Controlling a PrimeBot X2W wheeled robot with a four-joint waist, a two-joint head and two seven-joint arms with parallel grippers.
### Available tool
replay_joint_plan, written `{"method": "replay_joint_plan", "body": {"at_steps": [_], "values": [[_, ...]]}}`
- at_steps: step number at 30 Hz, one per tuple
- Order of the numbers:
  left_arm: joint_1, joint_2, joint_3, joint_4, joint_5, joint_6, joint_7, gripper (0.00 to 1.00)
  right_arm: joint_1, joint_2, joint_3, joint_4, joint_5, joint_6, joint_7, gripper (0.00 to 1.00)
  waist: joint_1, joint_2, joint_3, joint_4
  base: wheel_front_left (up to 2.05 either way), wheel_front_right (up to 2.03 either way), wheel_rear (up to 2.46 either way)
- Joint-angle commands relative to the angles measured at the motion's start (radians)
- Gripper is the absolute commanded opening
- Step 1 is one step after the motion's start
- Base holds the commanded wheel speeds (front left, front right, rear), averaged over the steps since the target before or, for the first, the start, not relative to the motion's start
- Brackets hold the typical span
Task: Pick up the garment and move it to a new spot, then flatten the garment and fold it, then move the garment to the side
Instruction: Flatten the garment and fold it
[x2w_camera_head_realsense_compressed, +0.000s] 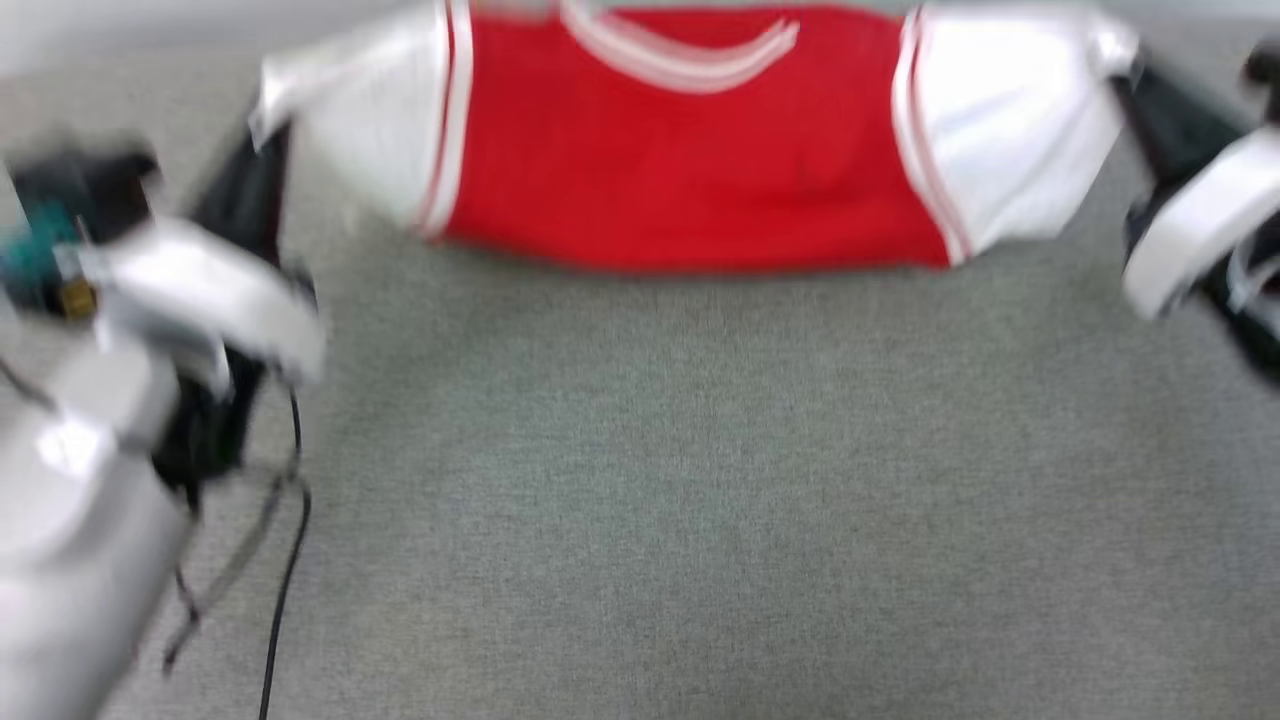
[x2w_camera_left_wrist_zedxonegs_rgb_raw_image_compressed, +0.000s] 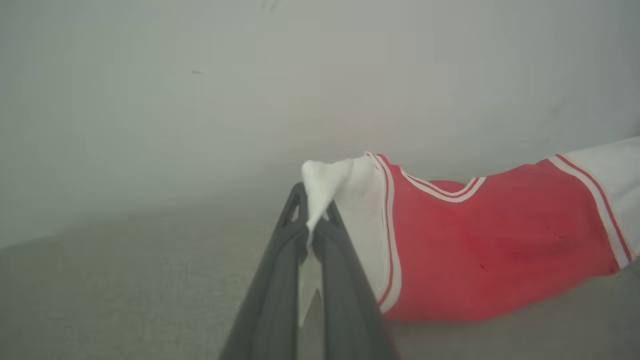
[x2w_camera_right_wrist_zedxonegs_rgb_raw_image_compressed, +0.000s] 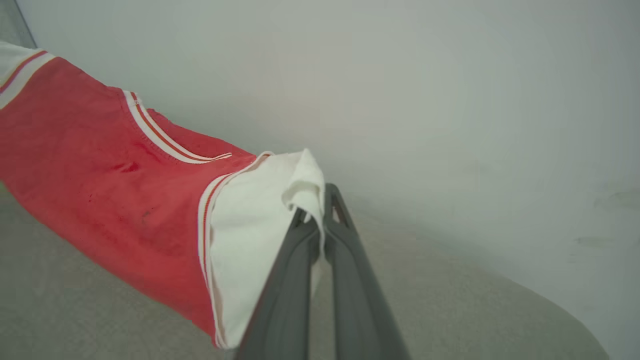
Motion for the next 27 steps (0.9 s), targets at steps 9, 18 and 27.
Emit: {"method": "replay_joint_plan", "body": {"at_steps": [9, 18, 27], "values": [[0.422, 0.024, 0.034, -0.154, -0.052, 0.091, -0.005, 0.0, 0.326, 0.0, -0.007, -0.073, 0.036, -0.001, -0.007, 0.0, 0.0002, 0.0, -0.139, -0.006, 0.0, 0.0, 0.0], [0.695, -0.019, 0.097, -0.151, -0.048, 0.119, -0.004, 0.0, 0.625, -0.015, -0.083, -0.124, 0.054, -0.001, 0.013, 0.0, 0.0002, 0.0, -0.224, -0.012, 0.0, 0.0, 0.0], [0.877, -0.054, 0.173, -0.11, -0.031, 0.116, -0.004, 0.0, 0.866, -0.008, -0.186, -0.148, 0.019, -0.001, 0.034, 0.0, 0.0002, 0.0, -0.277, -0.009, 0.0, 0.0, 0.0]]}}
